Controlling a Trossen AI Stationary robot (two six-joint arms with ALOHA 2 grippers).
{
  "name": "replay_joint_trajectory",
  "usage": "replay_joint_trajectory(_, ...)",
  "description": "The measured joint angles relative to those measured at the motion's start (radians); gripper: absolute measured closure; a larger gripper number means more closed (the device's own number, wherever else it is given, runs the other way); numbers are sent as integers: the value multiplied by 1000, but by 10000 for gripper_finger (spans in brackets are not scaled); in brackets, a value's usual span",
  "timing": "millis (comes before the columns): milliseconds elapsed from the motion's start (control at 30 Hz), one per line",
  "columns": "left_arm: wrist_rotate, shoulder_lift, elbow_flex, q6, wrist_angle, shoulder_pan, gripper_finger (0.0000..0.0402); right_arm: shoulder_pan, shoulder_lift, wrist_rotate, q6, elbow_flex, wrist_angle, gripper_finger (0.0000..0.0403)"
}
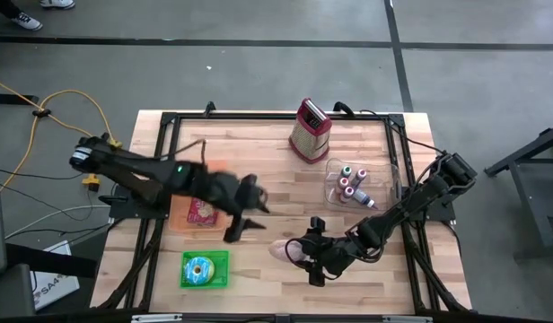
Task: Pick & Place Food Item
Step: Put the brown donut into the green basket
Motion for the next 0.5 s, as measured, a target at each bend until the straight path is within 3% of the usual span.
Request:
replay_joint_trajectory(233, -297, -2, -103, -84, 40, -185, 185, 0, 0, 0, 0, 0, 10, 172)
replay_joint_trajectory(500, -366, -2, -135, -192, 61, -223, 185, 0, 0, 0, 0, 0, 10, 172)
